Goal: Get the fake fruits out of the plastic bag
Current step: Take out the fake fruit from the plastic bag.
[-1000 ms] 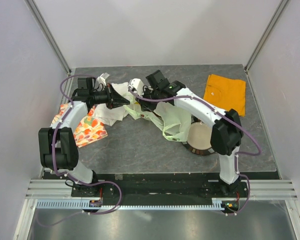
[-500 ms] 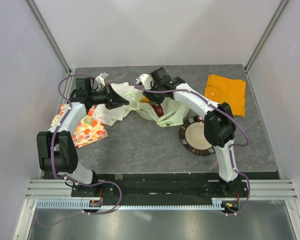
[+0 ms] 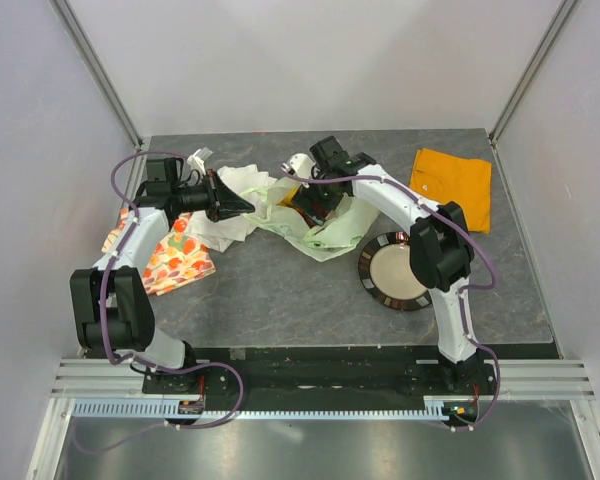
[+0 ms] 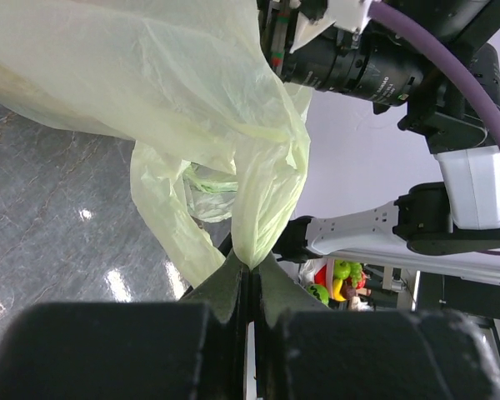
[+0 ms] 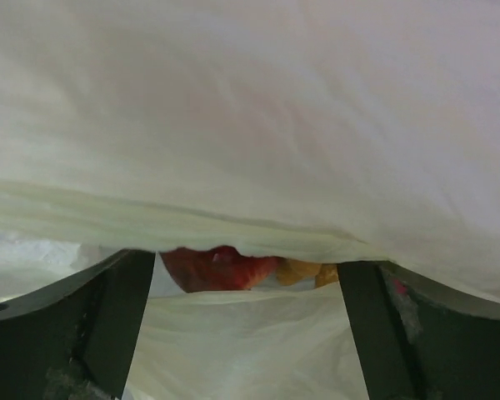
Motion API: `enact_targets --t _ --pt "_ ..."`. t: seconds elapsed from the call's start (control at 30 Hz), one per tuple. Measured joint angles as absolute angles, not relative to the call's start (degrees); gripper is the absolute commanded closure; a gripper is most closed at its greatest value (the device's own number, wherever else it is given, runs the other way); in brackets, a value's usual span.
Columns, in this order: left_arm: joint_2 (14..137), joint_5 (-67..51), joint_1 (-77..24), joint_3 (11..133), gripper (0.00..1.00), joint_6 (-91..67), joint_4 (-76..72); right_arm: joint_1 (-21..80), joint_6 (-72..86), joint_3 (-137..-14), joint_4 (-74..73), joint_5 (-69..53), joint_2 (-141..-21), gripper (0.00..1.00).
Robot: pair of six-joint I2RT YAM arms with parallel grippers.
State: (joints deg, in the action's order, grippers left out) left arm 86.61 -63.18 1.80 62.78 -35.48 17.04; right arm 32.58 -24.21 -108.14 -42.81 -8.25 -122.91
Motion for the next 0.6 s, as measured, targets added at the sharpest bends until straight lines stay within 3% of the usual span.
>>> enact_targets --t 0.2,0.43,0.6 --pt "86.6 -63.2 1.8 62.8 0.98 -35.2 17.1 32.8 -25.3 -108.1 -45.1 -9.2 -125.9 0.02" --pt "86.6 -63.1 1.8 62.8 0.98 -35.1 17.2 32.8 -27.0 -108.2 -45.6 -9.8 -129.1 0.43" --pt "86.7 -63.1 1.8 62.8 0.98 -35.1 17.2 32.8 -28.0 -106.4 -45.7 -11.7 -125.4 0.50"
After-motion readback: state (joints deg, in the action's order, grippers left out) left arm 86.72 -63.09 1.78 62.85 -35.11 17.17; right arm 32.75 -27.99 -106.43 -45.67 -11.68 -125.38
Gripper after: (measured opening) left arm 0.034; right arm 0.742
